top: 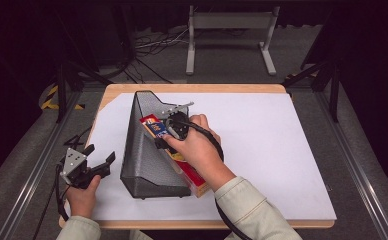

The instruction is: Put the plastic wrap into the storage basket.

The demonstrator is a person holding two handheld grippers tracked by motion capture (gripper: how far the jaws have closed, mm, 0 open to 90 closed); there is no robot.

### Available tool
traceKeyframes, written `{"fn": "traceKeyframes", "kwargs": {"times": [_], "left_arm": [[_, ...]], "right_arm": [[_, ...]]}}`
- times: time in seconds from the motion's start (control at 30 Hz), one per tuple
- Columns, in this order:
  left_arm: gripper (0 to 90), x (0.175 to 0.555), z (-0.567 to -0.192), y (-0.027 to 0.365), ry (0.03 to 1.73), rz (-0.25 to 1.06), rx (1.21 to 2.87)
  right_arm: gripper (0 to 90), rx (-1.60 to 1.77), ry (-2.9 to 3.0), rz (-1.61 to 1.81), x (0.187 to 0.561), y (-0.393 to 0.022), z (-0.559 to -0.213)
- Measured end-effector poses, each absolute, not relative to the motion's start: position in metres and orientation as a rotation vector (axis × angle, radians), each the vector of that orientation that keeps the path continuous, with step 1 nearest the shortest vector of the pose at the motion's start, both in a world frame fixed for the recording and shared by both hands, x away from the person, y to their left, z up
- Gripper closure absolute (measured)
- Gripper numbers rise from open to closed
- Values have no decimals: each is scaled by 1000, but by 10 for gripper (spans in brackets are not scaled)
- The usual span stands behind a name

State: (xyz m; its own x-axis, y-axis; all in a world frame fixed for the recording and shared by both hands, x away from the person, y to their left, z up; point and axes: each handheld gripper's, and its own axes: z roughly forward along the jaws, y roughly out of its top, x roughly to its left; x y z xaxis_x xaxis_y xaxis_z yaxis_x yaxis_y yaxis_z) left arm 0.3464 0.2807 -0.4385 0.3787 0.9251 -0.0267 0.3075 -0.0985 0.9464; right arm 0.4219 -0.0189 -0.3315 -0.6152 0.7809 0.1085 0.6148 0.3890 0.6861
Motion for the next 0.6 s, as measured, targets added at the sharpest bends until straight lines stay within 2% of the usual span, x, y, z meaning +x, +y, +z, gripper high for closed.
{"fn": "traceKeyframes", "kwargs": {"times": [0.3, 0.6], "left_arm": [[205, 346, -439, 282, 1117, 768, 1636], [205, 345, -439, 282, 1114, 769, 1637]], "right_arm": [[239, 997, 2316, 1243, 413, -34, -319], [230, 868, 2291, 1279, 404, -44, -311]]}}
